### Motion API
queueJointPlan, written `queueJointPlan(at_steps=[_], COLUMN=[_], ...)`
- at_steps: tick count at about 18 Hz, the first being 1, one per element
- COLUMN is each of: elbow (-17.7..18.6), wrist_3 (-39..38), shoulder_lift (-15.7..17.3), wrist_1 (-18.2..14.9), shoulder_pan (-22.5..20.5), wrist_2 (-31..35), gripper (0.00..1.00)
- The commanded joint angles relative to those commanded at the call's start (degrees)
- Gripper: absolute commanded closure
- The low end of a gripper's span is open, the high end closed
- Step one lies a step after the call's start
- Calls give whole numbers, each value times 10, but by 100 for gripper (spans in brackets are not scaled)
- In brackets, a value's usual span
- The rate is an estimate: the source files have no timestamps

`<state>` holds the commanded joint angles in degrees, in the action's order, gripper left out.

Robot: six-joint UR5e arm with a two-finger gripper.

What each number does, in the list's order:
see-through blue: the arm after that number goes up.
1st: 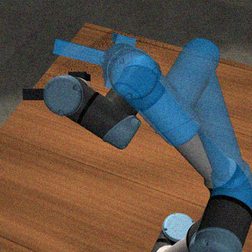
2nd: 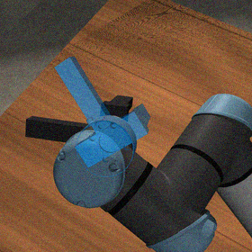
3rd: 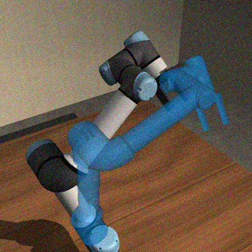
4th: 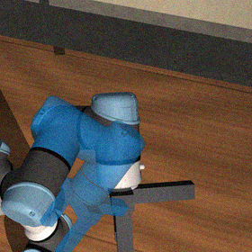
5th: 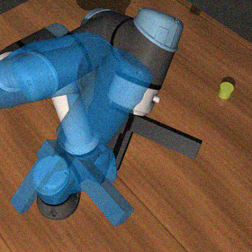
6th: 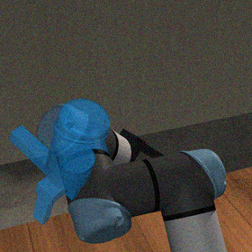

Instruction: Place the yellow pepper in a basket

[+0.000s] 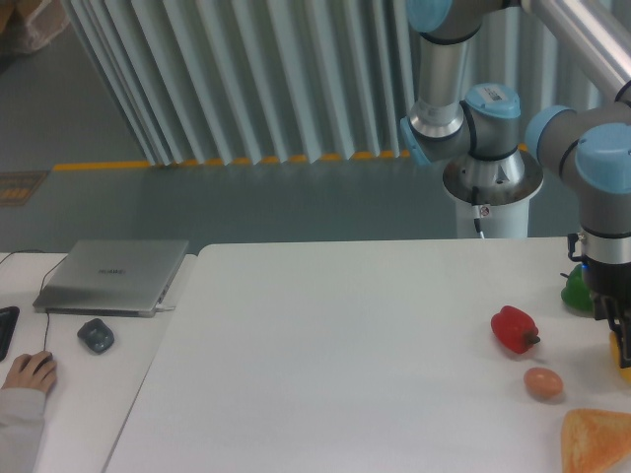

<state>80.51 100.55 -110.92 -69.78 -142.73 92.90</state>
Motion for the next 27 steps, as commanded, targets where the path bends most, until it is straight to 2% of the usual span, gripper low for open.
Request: queueJointPlan(at_steps=[4,9,11,15,21,23,27], elbow=[1,18,36,40,34,33,33], wrist_3=[0,-4,0,25,48,110,312], shoulder_lift=[5,12,18,19,21,19,-3], wrist_1=[-11,-4,-1,-4,-3,0,18], shoulder_pan=[1,-3,-3,-1,-4,-7,-9], wrist_2=[1,5,4,66,65,67,111], gripper=[0,0,0,0,0,0,0])
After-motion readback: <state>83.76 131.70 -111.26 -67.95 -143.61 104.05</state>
